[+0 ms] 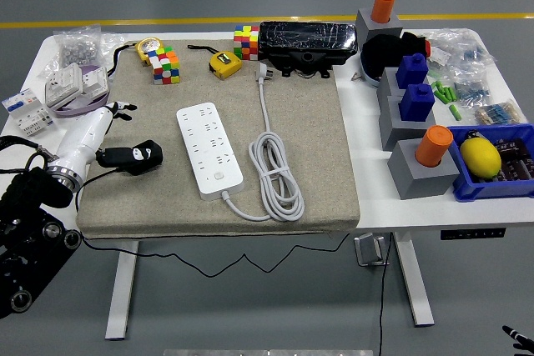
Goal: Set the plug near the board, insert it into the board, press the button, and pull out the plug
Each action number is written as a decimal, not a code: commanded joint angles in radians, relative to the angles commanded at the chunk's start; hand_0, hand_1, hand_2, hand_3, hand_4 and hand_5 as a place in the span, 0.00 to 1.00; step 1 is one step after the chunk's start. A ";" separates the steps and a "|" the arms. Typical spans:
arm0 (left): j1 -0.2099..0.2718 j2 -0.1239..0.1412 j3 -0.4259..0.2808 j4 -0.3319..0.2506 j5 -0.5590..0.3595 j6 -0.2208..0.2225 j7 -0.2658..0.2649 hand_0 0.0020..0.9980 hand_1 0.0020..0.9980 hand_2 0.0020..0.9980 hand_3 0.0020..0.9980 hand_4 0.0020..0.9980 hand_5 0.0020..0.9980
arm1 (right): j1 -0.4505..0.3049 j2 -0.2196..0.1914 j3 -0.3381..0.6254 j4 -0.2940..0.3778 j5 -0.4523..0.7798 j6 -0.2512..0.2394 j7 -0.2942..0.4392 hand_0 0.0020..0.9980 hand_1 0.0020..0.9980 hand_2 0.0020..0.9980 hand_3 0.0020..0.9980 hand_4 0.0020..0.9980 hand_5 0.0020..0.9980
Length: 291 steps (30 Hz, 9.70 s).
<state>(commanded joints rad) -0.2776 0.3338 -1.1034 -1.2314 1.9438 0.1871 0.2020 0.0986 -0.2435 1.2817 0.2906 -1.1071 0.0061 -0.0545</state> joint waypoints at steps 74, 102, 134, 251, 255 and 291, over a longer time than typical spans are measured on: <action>-0.177 -0.025 0.226 0.136 -0.081 0.059 -0.055 0.50 0.43 0.44 0.50 0.68 0.00 | 0.002 -0.002 -0.016 0.011 0.003 -0.005 0.003 0.65 0.65 0.63 0.55 0.99 0.55; -0.151 -0.016 0.212 0.098 -0.122 0.103 -0.096 0.68 0.70 0.68 0.73 1.00 0.23 | 0.000 0.001 -0.013 0.013 0.000 -0.005 0.003 0.65 0.65 0.63 0.55 0.99 0.54; -0.101 -0.002 0.317 -0.011 -0.103 0.143 -0.084 0.70 0.68 0.66 0.67 0.91 0.52 | -0.003 0.002 -0.013 0.019 -0.004 -0.013 0.013 0.65 0.65 0.63 0.55 0.99 0.54; -0.090 0.025 0.326 -0.161 -0.194 -0.091 0.051 0.10 0.05 0.12 0.66 0.93 0.49 | -0.003 -0.001 -0.023 0.024 -0.002 -0.014 0.015 0.65 0.65 0.62 0.55 0.99 0.54; -0.094 0.026 0.342 -0.143 -0.192 -0.098 0.060 0.09 0.05 0.12 0.66 0.92 0.48 | -0.003 -0.001 -0.025 0.024 -0.001 -0.014 0.015 0.65 0.65 0.62 0.55 0.99 0.54; -0.119 0.010 0.255 -0.065 -0.161 0.174 -0.088 0.32 0.29 0.36 0.64 0.92 0.46 | -0.002 -0.002 -0.026 0.028 0.001 -0.015 0.016 0.65 0.65 0.62 0.55 0.99 0.54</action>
<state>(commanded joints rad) -0.3961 0.3440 -0.8483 -1.2960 1.7832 0.3608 0.1136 0.0963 -0.2454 1.2560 0.3189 -1.1058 -0.0086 -0.0387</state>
